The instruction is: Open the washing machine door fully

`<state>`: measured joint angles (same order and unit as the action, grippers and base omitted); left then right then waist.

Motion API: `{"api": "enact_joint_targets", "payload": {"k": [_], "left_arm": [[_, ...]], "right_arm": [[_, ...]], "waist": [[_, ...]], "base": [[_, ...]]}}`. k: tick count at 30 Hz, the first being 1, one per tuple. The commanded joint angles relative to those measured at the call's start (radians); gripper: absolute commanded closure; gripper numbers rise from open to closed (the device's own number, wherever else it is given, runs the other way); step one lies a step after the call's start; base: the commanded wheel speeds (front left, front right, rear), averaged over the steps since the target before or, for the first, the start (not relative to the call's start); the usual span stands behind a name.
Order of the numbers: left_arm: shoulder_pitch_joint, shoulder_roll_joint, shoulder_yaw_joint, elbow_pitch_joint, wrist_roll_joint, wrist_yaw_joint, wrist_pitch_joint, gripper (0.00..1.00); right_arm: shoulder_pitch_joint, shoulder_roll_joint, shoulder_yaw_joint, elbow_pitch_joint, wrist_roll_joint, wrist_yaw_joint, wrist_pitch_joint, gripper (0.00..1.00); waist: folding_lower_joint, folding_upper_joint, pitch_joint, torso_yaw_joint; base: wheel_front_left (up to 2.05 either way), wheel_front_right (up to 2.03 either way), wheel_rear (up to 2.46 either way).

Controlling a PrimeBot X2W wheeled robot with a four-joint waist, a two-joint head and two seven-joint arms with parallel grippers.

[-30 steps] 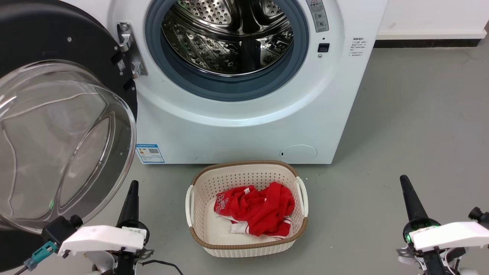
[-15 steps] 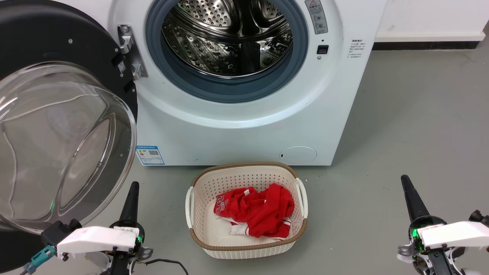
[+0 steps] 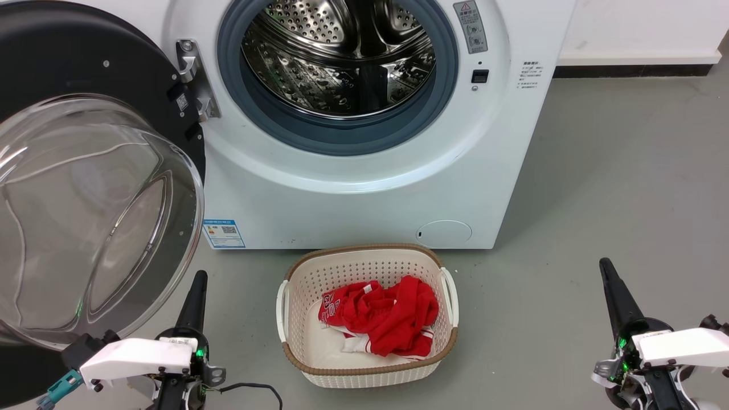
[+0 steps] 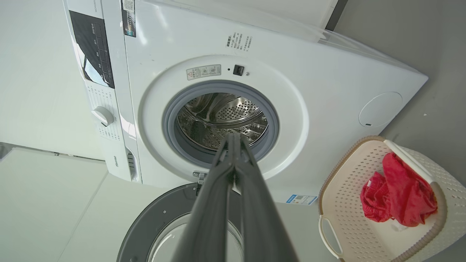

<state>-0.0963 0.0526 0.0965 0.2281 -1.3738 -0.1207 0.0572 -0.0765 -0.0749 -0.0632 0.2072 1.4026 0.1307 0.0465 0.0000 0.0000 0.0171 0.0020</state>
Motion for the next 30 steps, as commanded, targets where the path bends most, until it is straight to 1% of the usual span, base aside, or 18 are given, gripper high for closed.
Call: {"api": "enact_joint_targets", "payload": {"k": [1,30], "left_arm": [[-0.015,0.000,0.003,0.000,-0.027,-0.005,0.007,1.00],[-0.016,-0.003,0.021,0.019,-0.243,-0.012,0.062,1.00]], "right_arm": [[-0.019,-0.003,-0.004,0.003,0.028,0.000,0.006,1.00],[-0.035,0.004,-0.022,0.039,0.240,0.000,0.045,1.00]], "waist": [[0.0000,0.0000,-0.001,0.000],[0.0000,0.0000,-0.014,-0.002]], "base": [[0.00,0.00,0.00],[0.00,0.00,0.00]]}}
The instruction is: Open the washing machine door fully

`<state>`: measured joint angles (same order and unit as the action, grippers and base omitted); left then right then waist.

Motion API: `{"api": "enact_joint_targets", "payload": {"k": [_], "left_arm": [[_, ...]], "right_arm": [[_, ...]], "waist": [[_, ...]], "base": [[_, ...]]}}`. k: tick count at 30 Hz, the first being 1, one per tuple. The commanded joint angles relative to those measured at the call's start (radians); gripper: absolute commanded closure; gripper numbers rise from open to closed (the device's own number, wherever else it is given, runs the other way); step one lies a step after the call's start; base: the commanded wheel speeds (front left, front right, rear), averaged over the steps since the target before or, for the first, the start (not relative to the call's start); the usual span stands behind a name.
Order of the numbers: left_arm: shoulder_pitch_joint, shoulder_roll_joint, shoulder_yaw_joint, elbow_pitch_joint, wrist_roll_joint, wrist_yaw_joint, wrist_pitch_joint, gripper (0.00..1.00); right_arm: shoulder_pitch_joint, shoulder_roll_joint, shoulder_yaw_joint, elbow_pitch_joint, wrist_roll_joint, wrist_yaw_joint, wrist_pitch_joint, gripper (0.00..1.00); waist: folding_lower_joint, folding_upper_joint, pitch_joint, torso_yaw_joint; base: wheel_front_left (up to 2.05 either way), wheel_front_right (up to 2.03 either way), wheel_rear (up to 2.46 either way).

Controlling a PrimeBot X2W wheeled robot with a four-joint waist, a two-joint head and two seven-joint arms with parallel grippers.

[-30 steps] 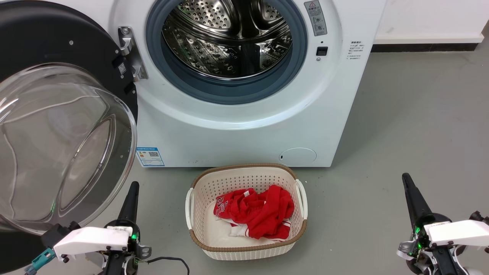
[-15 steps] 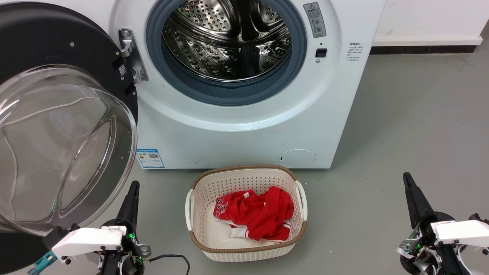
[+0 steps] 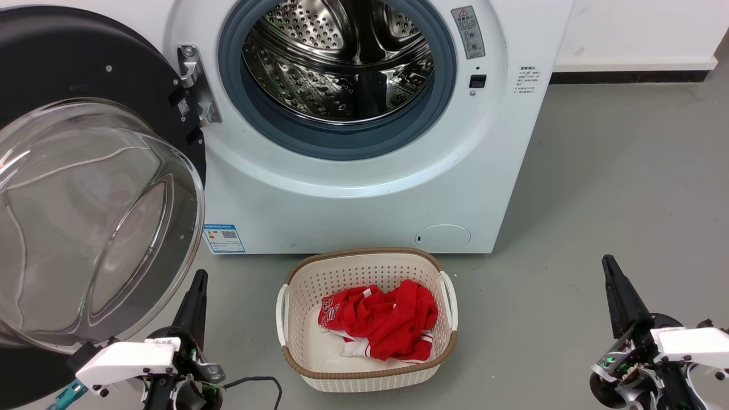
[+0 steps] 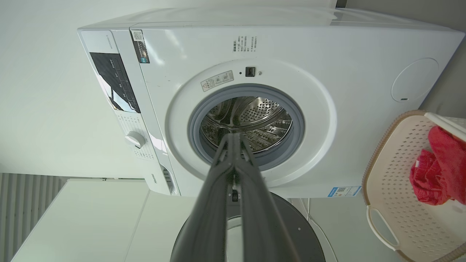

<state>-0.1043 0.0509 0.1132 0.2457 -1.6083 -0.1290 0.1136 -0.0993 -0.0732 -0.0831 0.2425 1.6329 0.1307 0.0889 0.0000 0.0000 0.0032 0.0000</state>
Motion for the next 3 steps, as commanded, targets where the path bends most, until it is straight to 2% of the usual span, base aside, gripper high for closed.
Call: {"api": "enact_joint_targets", "payload": {"k": [1,3], "left_arm": [[-0.008,-0.001,0.004,0.001,-0.006,-0.004,0.004,1.00],[-0.008,-0.001,0.004,0.001,-0.005,-0.004,0.004,1.00]], "right_arm": [[-0.012,0.002,-0.002,0.003,0.005,0.000,0.003,1.00],[-0.013,0.003,-0.003,0.003,0.004,0.000,0.004,1.00]], "waist": [[0.0000,0.0000,0.000,0.000],[0.0000,0.0000,0.000,0.000]], "base": [[0.00,0.00,0.00],[0.00,0.00,0.00]]}}
